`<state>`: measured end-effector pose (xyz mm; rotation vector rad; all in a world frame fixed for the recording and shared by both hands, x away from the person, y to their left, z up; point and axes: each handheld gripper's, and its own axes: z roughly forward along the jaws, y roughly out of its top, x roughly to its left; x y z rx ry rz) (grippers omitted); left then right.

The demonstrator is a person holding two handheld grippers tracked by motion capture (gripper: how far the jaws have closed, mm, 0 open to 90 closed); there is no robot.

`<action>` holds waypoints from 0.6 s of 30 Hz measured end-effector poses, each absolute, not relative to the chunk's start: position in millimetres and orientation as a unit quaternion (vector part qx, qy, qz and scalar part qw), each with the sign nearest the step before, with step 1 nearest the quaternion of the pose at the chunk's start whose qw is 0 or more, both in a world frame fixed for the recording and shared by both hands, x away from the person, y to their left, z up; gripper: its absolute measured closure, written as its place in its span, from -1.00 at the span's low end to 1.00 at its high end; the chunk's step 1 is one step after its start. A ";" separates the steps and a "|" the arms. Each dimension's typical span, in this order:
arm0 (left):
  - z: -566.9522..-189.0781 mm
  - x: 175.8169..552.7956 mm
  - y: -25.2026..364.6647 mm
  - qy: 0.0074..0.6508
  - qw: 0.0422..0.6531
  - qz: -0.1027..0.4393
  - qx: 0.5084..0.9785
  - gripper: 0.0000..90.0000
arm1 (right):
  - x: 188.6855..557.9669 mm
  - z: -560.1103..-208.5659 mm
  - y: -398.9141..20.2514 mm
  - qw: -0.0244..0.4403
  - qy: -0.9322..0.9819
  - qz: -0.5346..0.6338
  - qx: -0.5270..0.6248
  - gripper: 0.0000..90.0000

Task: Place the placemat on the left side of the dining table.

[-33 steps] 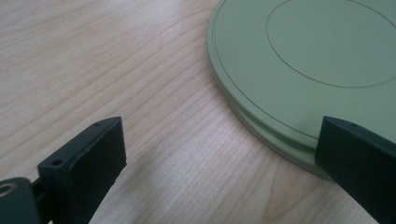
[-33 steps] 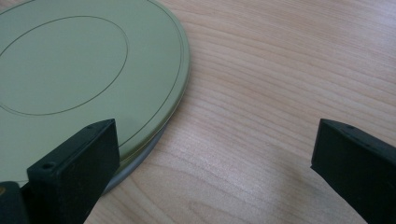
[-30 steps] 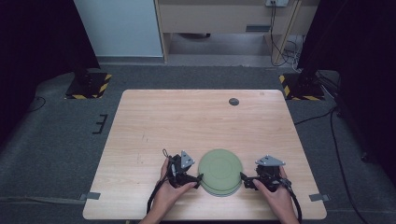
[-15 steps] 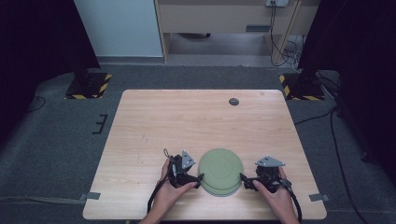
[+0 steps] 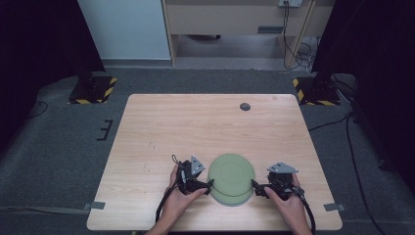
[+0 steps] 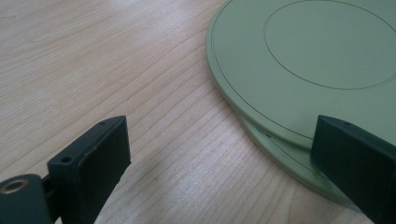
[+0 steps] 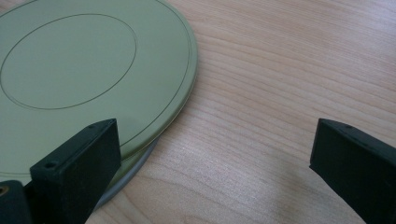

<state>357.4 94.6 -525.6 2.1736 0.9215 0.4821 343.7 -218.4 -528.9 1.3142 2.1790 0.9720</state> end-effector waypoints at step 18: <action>-525.3 358.3 92.1 0.356 0.360 0.195 0.840 -0.88 | 344.0 -528.6 -216.7 0.210 0.782 0.347 0.473 -0.94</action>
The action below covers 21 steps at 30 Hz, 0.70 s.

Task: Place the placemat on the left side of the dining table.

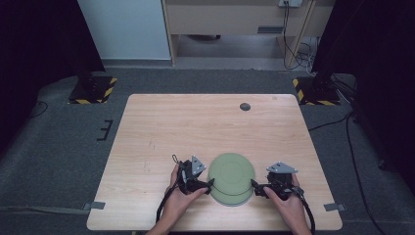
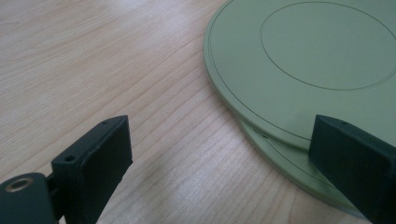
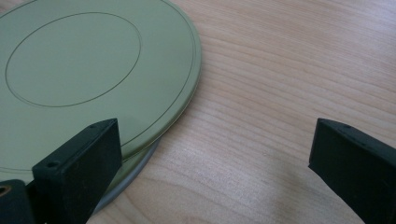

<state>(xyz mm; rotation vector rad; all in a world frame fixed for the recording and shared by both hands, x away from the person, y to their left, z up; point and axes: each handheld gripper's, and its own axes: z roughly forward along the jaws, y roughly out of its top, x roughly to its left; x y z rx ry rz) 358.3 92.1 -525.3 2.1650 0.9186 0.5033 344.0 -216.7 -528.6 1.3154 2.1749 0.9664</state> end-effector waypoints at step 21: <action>-525.3 359.0 90.2 0.357 0.357 0.210 0.837 -0.87 | 346.0 -529.0 -214.2 0.211 0.780 0.345 0.478 -0.93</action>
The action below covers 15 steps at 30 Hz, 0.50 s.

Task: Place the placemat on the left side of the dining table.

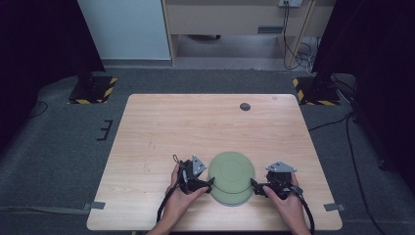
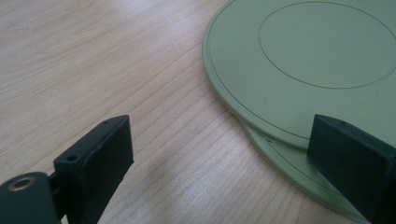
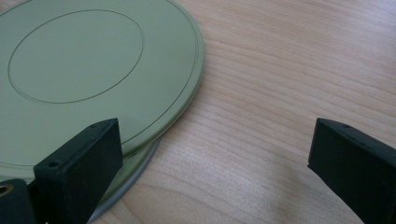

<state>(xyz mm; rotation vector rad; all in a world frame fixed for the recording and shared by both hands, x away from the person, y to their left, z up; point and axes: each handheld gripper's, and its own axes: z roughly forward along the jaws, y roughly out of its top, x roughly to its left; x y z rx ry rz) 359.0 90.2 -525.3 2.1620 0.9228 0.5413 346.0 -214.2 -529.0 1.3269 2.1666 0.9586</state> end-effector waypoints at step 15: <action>-525.5 358.4 90.2 0.358 0.362 0.207 0.835 -0.85 | 343.8 -528.7 -212.2 0.210 0.785 0.344 0.471 -0.87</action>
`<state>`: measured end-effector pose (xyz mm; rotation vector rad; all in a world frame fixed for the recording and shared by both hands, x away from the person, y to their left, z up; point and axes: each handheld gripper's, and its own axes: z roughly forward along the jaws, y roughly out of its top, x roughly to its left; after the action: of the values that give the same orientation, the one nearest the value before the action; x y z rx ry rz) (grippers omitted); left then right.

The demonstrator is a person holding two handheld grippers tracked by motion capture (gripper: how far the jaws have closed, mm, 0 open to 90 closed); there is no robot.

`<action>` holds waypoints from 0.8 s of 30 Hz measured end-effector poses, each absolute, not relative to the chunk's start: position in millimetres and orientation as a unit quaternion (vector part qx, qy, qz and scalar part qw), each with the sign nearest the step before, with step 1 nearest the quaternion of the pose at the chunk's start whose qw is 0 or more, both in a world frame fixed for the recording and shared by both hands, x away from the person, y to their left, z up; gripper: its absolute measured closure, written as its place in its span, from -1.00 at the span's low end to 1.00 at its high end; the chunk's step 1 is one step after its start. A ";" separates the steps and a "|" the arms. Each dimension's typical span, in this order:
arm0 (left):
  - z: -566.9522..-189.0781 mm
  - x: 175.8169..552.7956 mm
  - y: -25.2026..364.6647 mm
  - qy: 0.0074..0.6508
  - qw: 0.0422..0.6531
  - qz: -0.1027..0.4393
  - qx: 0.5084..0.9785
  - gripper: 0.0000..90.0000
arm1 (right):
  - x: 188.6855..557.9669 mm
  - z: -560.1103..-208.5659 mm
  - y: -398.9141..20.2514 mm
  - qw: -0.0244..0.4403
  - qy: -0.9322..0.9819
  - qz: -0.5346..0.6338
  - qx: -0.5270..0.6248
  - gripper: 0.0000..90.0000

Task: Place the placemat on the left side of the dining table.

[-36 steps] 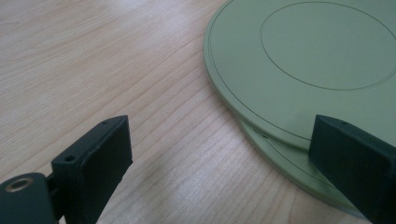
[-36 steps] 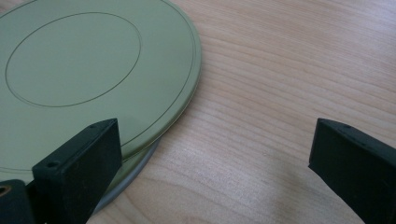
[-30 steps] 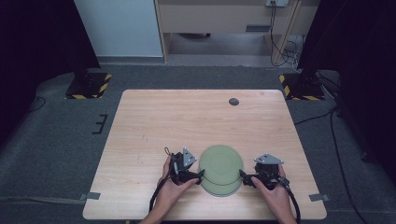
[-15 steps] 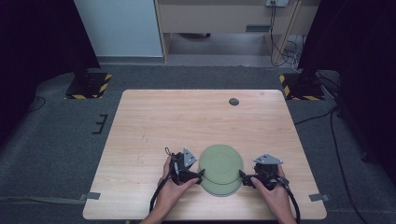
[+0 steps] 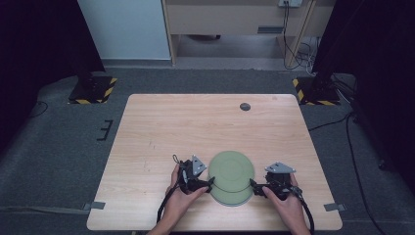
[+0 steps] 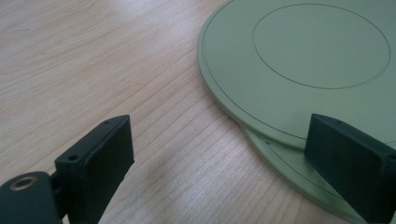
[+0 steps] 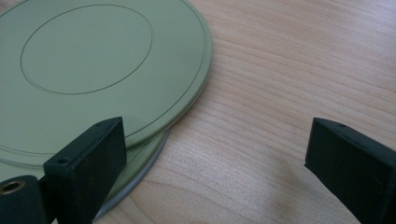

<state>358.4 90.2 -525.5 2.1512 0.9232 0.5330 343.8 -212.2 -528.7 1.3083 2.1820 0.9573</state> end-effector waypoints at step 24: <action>-526.2 359.0 89.4 0.360 0.364 0.212 0.833 -0.85 | 346.6 -529.1 -208.2 0.214 0.783 0.342 0.473 -0.92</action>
<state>359.0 89.4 -526.2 2.1425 0.9265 0.5467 346.6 -208.2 -529.1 1.3123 2.1734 0.9489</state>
